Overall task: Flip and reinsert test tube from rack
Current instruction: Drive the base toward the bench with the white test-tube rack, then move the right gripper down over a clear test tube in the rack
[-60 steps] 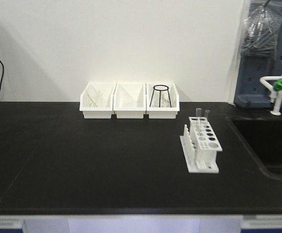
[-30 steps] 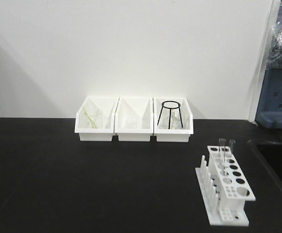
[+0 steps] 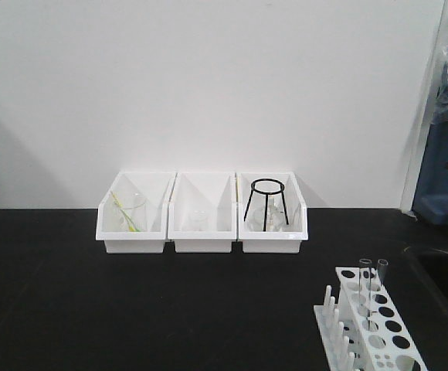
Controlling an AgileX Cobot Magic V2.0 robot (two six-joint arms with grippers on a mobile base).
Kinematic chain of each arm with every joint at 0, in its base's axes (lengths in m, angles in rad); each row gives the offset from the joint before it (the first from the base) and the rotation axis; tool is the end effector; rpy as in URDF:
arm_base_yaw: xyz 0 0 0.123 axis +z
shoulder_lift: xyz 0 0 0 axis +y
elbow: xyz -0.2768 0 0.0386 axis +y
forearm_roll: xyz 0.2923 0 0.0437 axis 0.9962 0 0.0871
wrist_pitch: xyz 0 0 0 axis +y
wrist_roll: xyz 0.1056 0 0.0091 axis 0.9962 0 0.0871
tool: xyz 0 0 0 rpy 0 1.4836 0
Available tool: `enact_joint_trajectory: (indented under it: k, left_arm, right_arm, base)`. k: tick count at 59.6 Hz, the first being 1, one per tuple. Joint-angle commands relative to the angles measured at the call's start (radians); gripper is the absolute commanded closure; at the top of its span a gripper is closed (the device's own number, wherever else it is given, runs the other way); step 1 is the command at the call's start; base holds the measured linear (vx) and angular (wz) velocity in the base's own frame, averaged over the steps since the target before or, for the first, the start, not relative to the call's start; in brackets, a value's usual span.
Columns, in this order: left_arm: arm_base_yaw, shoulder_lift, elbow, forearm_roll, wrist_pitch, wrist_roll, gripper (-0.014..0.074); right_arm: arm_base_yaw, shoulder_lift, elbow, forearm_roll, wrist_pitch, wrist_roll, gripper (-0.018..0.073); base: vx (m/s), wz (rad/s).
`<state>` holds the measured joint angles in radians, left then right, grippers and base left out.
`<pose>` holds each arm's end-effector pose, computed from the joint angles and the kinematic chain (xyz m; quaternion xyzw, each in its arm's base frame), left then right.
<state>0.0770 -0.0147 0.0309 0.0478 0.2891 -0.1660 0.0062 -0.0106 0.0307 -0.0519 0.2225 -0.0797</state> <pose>0.1186 0.0106 0.1735 -0.0810 0.7755 -0.0082 0.6260 0.1206 -0.0005 0.1800 -0.0481 0.7582 -0.0447 0.6487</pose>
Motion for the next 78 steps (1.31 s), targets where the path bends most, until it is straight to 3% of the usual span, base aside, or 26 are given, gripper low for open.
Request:
enact_joint_trajectory:
  k: [1, 78]
  left_arm:
    - [-0.007, -0.013, 0.001, -0.004, -0.087, 0.000, 0.0603]
    - [-0.007, -0.013, 0.001, -0.004, -0.087, 0.000, 0.0603]
  right_arm:
    - [-0.005, -0.010, 0.001, -0.010, -0.076, -0.003, 0.0568]
    - [-0.005, -0.010, 0.001, 0.006, -0.089, 0.007, 0.0568]
  base:
    - [0.17, -0.02]
    - [0.06, 0.00]
